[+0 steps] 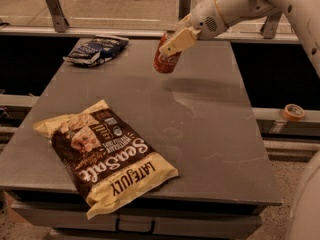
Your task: Move coke can near brown chip bag
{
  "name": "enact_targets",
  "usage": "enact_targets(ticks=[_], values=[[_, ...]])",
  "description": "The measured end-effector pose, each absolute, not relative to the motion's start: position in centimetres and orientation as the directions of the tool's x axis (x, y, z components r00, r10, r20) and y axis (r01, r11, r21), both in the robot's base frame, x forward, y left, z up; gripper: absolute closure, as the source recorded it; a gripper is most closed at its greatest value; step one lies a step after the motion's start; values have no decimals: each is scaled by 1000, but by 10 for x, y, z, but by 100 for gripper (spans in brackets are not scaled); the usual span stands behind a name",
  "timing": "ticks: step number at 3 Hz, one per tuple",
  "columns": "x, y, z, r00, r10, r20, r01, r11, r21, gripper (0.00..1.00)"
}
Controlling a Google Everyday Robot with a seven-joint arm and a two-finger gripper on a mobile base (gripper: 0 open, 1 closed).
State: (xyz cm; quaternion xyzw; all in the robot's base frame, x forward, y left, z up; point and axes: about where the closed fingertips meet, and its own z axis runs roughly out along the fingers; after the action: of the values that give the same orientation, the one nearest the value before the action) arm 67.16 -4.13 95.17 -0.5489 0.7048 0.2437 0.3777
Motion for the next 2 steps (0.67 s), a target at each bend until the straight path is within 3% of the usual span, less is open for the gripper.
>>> enact_targets(ticks=[2], values=[[637,3,944,-69,-665,-744,-984,167,-59,100]])
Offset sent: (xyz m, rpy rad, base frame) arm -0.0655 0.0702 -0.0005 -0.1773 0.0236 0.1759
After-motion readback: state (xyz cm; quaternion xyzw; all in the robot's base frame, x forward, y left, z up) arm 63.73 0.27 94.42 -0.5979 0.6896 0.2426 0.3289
